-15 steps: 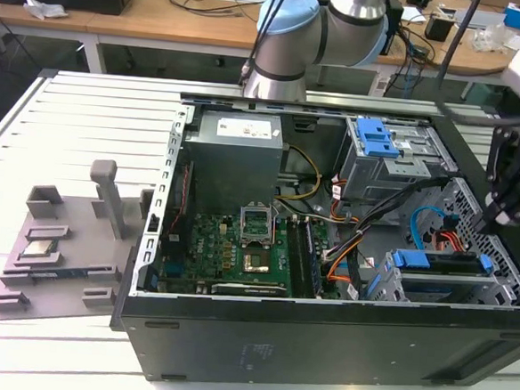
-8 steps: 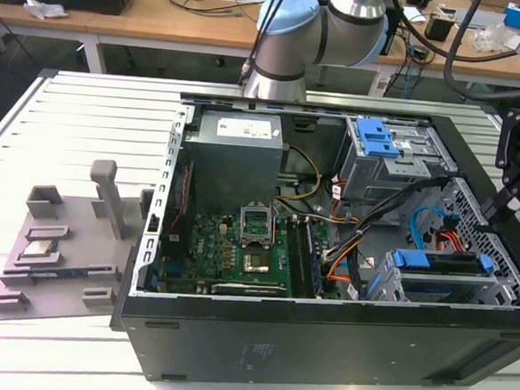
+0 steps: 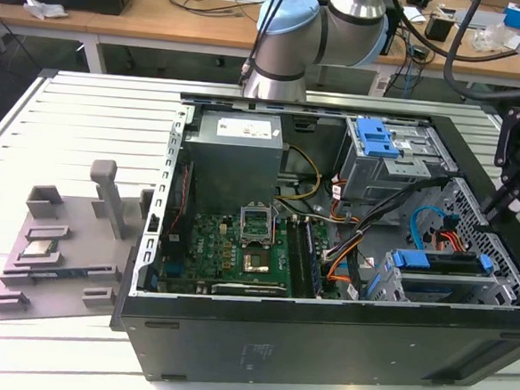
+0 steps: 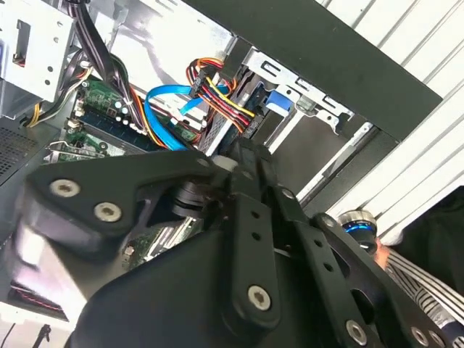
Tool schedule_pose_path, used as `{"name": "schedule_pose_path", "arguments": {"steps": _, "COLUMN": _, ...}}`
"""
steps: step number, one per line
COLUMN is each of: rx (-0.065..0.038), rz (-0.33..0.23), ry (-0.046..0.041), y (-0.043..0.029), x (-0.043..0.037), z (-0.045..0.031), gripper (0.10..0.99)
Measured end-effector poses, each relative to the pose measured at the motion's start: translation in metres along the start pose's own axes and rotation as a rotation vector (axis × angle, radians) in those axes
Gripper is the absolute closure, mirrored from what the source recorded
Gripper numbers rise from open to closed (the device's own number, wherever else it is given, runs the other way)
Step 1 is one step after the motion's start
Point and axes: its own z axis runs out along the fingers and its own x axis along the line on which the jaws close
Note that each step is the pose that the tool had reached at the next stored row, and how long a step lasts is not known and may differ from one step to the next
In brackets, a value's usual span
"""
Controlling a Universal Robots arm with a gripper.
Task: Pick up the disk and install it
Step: 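Insert the second disk wire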
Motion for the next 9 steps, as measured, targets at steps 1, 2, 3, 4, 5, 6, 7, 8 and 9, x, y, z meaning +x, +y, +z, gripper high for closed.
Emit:
{"name": "schedule_pose_path", "arguments": {"steps": 1, "rx": 0.0, "rz": 0.0, "ry": 0.0, "y": 0.0, "x": 0.0, "z": 0.0, "gripper": 0.851}}
{"name": "schedule_pose_path", "arguments": {"steps": 2, "rx": 0.0, "rz": 0.0, "ry": 0.0, "y": 0.0, "x": 0.0, "z": 0.0, "gripper": 0.792}}
{"name": "schedule_pose_path", "arguments": {"steps": 3, "rx": 0.0, "rz": 0.0, "ry": 0.0, "y": 0.0, "x": 0.0, "z": 0.0, "gripper": 0.792}}
{"name": "schedule_pose_path", "arguments": {"steps": 4, "rx": 0.0, "rz": 0.0, "ry": 0.0, "y": 0.0, "x": 0.0, "z": -0.0001, "gripper": 0.725}}
{"name": "schedule_pose_path", "arguments": {"steps": 5, "rx": 0.0, "rz": 0.0, "ry": 0.0, "y": 0.0, "x": -0.0001, "z": -0.0001, "gripper": 0.725}}
{"name": "schedule_pose_path", "arguments": {"steps": 6, "rx": 0.0, "rz": 0.0, "ry": 0.0003, "y": 0.0003, "x": -0.0021, "z": 0.0003, "gripper": 0.725}}
{"name": "schedule_pose_path", "arguments": {"steps": 7, "rx": 0.0, "rz": 0.0, "ry": 0.0, "y": 0.0009, "x": -0.0043, "z": 0.0012, "gripper": 0.725}}
{"name": "schedule_pose_path", "arguments": {"steps": 8, "rx": 0.0, "rz": 0.0, "ry": 0.0, "y": 0.0016, "x": -0.0062, "z": 0.002, "gripper": 0.725}}
{"name": "schedule_pose_path", "arguments": {"steps": 9, "rx": 0.0, "rz": 0.0, "ry": 0.0, "y": 0.0032, "x": -0.0088, "z": 0.0033, "gripper": 0.725}}
